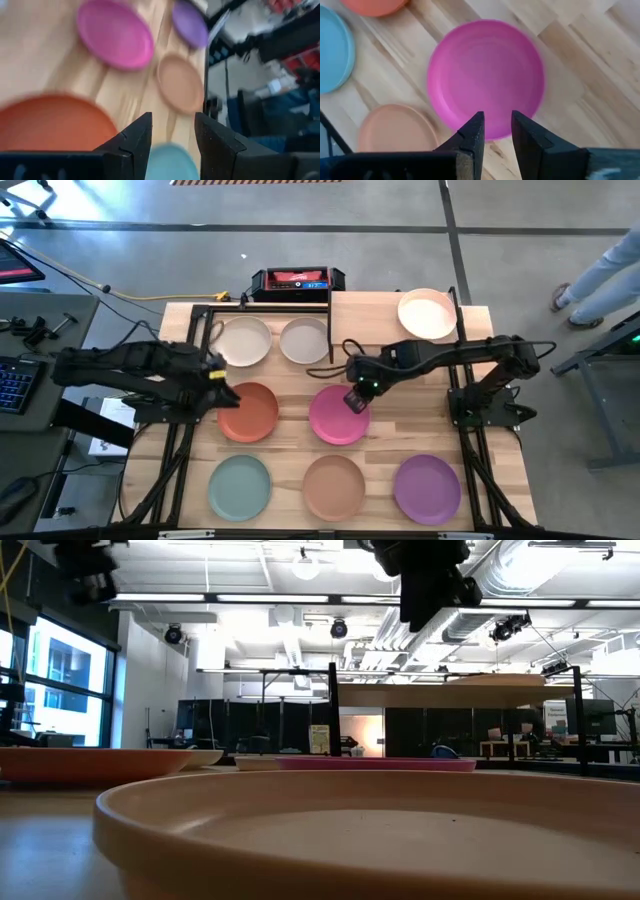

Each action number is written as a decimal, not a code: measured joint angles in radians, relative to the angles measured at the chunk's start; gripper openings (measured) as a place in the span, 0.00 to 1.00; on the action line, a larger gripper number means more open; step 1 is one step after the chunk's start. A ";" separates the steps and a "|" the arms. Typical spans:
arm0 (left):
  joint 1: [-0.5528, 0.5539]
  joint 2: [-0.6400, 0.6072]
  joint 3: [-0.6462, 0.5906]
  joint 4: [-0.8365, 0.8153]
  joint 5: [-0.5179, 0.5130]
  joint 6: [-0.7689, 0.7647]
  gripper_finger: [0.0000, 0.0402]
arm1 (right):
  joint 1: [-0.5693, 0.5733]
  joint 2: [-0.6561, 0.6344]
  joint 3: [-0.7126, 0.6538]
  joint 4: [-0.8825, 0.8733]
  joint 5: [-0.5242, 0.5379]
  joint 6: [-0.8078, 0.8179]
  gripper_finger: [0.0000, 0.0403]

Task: Place and stack plates onto a shelf
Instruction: Stack the blue plate on top of the white plate on the shelf

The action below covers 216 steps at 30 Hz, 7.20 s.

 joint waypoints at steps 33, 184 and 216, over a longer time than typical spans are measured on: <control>-0.600 0.527 0.000 -0.073 -0.144 -0.584 0.34 | 0.160 0.000 0.000 -0.001 0.078 0.000 0.19; -0.141 0.847 0.342 -0.071 -0.545 -0.485 0.00 | 0.130 0.081 0.001 0.266 0.246 -0.041 0.28; -0.137 0.847 0.342 -0.044 -0.555 -0.433 0.06 | 0.130 0.159 0.000 0.212 0.227 0.062 0.01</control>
